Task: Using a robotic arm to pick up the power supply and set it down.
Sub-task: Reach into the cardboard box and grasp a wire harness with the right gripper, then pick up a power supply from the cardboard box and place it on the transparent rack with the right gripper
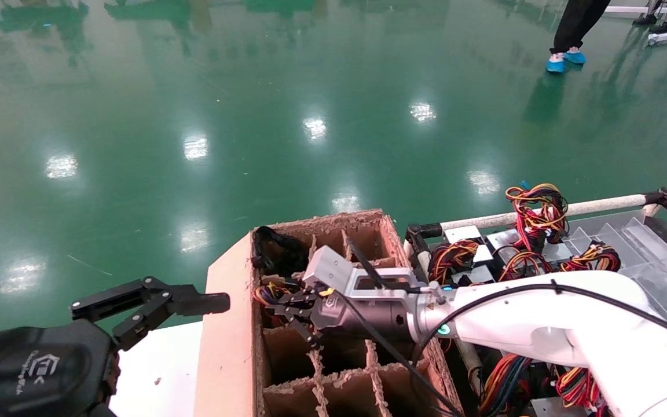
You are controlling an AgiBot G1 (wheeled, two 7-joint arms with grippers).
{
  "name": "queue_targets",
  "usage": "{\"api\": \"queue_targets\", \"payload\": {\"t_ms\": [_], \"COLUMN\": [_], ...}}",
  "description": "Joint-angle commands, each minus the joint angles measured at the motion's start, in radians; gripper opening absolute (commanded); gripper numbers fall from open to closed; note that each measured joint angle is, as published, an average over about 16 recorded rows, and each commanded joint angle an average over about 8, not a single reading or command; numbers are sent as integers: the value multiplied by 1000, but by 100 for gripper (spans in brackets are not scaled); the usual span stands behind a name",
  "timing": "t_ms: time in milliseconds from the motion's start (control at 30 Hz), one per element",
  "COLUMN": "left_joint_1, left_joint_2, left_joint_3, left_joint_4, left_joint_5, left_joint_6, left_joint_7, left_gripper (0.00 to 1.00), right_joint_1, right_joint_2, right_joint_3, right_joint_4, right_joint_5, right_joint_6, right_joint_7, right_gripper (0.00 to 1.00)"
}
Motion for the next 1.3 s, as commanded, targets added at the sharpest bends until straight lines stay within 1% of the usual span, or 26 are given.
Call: {"api": "queue_targets", "payload": {"t_ms": [33, 200, 433, 767, 1067, 1300], "left_joint_1": [0, 0, 0, 0, 0, 0], "left_joint_2": [0, 0, 0, 0, 0, 0], "left_joint_3": [0, 0, 0, 1, 1, 1], "left_joint_4": [0, 0, 0, 0, 0, 0], "left_joint_5": [0, 0, 0, 0, -1, -1], "left_joint_6": [0, 0, 0, 0, 0, 0], "left_joint_7": [0, 0, 0, 0, 0, 1], "left_gripper": [100, 100, 100, 100, 100, 100], "right_joint_1": [2, -2, -4, 73, 185, 273], "right_joint_2": [6, 45, 118, 248, 422, 592], "right_joint_3": [2, 26, 79, 151, 192, 209], "right_joint_4": [3, 52, 139, 252, 344, 387], "right_joint_5": [5, 43, 136, 244, 258, 220], "right_joint_6": [-8, -43, -123, -235, -310, -370], "right_joint_7": [0, 18, 65, 144, 224, 273], "right_gripper": [0, 0, 0, 0, 0, 0]}}
